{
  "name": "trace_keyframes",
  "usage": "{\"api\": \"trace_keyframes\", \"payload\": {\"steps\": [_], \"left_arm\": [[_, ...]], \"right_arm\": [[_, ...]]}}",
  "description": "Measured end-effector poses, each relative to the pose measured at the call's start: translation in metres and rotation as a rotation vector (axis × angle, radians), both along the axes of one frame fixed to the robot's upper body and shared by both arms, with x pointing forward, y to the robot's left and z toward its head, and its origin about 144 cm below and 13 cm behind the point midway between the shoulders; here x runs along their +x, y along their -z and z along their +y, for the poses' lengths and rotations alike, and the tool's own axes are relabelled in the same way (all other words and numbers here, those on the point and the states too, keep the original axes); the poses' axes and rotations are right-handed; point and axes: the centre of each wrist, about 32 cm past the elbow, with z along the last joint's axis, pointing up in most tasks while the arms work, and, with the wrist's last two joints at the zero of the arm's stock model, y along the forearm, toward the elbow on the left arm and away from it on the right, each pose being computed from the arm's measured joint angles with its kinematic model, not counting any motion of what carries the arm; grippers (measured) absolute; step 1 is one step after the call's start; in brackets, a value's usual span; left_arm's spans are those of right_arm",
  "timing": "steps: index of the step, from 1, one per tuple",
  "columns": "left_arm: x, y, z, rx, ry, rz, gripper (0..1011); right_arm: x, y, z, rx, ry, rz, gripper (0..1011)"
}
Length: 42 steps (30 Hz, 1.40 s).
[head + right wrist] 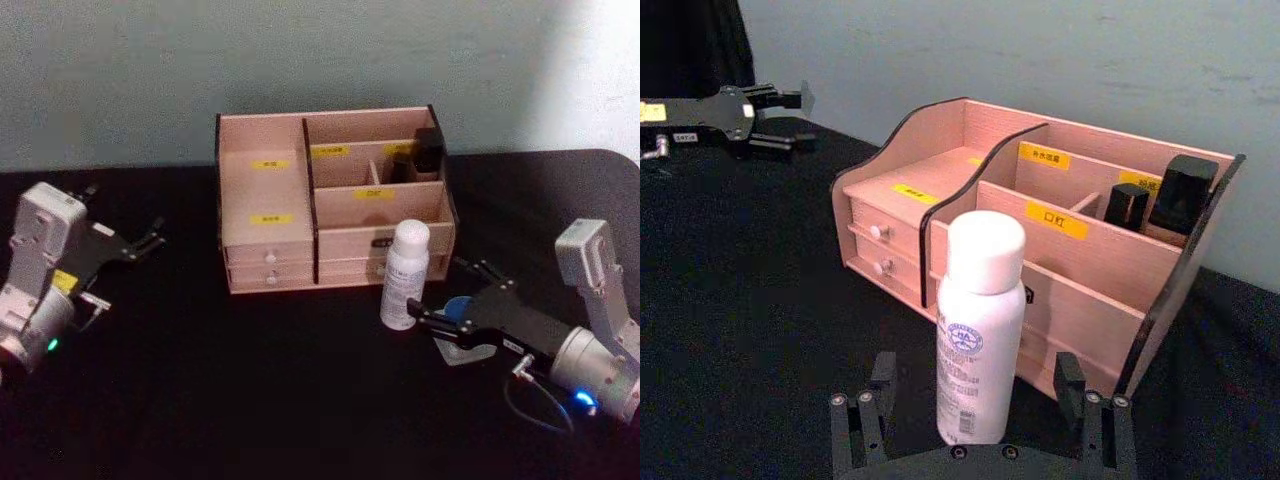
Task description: Pick up the facial cleanser and watermelon frost from the table and place them into the tiered storage box.
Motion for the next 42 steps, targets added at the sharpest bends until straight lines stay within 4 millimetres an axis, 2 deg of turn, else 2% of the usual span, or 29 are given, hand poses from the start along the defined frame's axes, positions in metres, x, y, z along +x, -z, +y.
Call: {"api": "trace_keyframes", "payload": {"steps": [16,42], "left_arm": [[0.000,0.000,0.000,0.000,0.000,0.000,1001],[0.000,0.000,0.000,0.000,0.000,0.000,1001]], "right_arm": [[0.019,0.004,0.010,0.005,-0.008,0.014,1002],[0.036,0.005,0.019,0.018,-0.011,0.016,1003]]}}
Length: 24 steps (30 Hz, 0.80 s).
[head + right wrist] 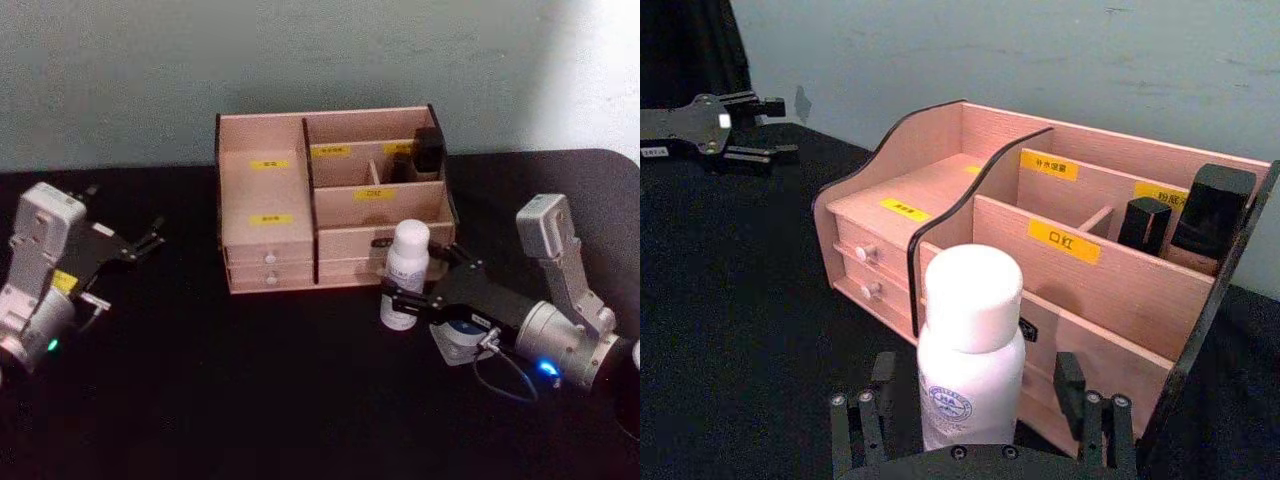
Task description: Pick up the facial cleanser and watermelon frost from the table and place them into the tiered storage box.
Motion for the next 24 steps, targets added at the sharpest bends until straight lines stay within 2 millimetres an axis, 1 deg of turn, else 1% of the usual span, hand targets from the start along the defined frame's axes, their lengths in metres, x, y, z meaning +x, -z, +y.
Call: {"api": "trace_keyframes", "payload": {"steps": [24], "left_arm": [[0.0000,0.0000,0.0000,0.000,0.000,0.000,1001]], "right_arm": [[0.0062,0.0021,0.0033,-0.005,0.003,0.025,1003]]}}
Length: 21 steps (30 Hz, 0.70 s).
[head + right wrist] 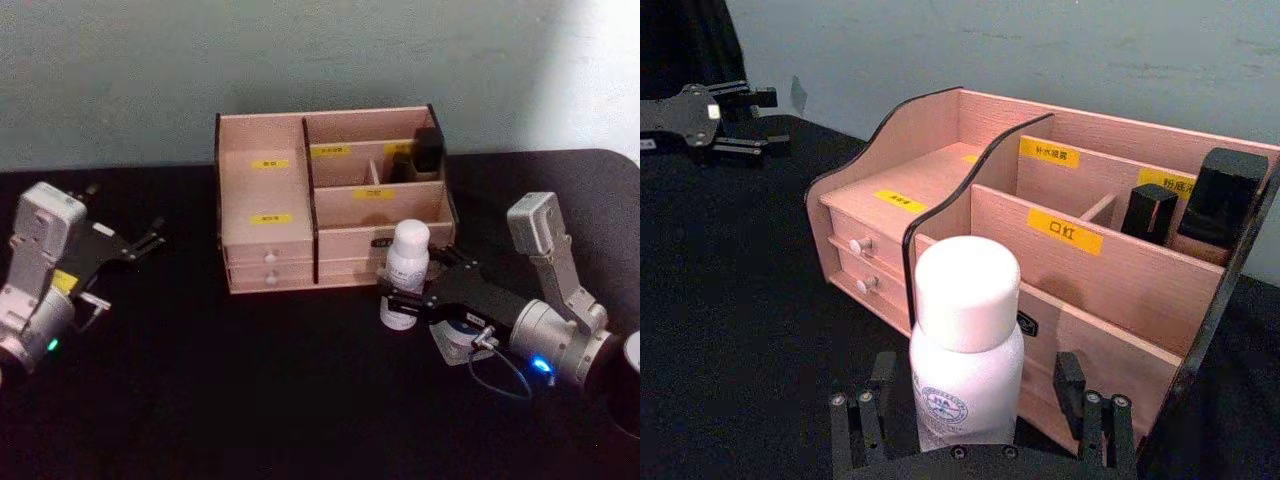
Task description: Pick up the facial cleanser and watermelon frost from the table and place them into the tiered storage box.
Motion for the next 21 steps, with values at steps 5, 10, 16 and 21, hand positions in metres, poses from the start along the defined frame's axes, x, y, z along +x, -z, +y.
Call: {"api": "trace_keyframes", "payload": {"steps": [5,10,16,21], "left_arm": [[0.0000,0.0000,0.0000,0.000,0.000,0.000,1001],[0.0000,0.0000,0.0000,0.000,0.000,0.000,1001],[0.0000,0.0000,0.0000,0.000,0.000,0.000,1001],[0.0000,0.0000,0.0000,0.000,0.000,0.000,1001]], "right_arm": [[-0.0001,0.0000,0.0000,0.000,0.000,0.000,1002],[-0.0002,0.0000,-0.0002,0.000,0.000,0.000,1003],[-0.0003,-0.0001,-0.0004,-0.001,0.001,-0.001,925],[-0.0004,-0.0002,-0.0005,0.000,0.001,-0.001,776]]}}
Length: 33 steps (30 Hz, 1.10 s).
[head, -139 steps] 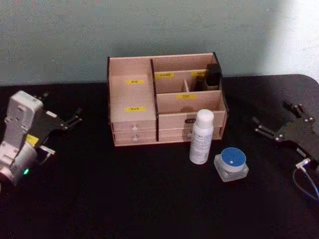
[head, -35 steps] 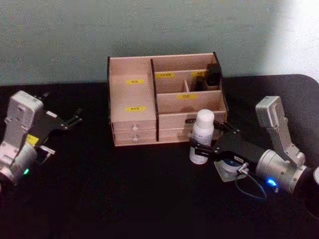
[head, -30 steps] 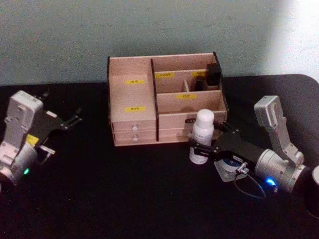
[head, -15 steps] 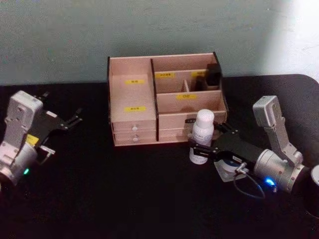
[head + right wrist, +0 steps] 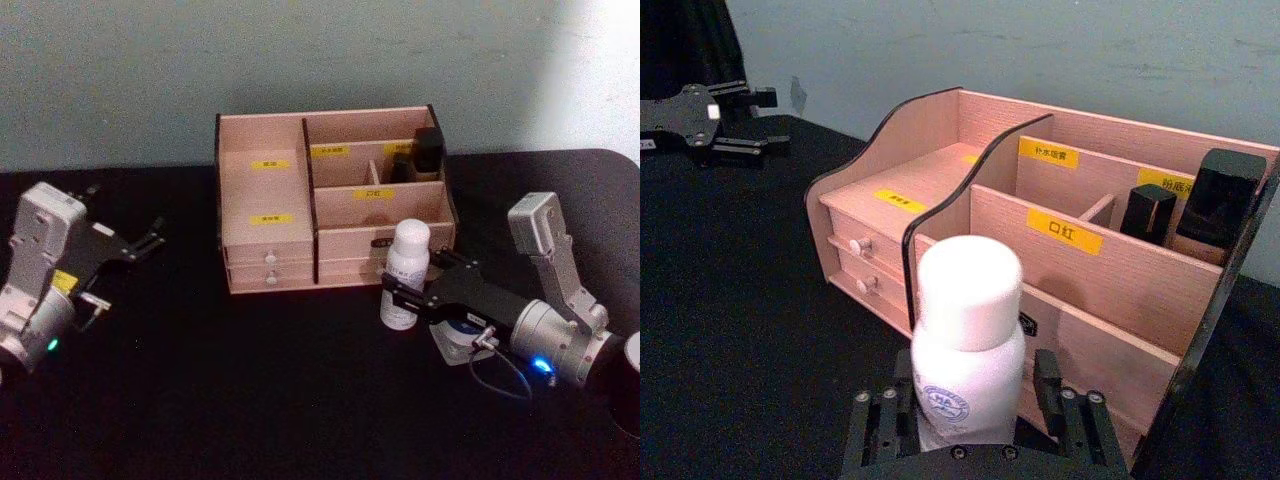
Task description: Pick up the facial cleanser and watermelon frost from the table and place them into the tiered storage box.
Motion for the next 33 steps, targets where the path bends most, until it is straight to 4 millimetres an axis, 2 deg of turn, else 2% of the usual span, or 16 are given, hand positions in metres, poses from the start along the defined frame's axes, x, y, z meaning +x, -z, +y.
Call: {"api": "trace_keyframes", "payload": {"steps": [7,24,33], "left_arm": [[0.000,0.000,0.000,0.000,0.000,0.000,1002],[0.000,0.000,0.000,0.000,0.000,0.000,1001],[0.000,0.000,0.000,0.000,0.000,0.000,1001]], "right_arm": [[0.000,0.000,0.000,0.000,0.000,0.000,596],[0.000,-0.001,0.000,0.001,-0.006,-0.006,599],[-0.004,-0.016,-0.001,0.029,-0.037,-0.002,599]]}}
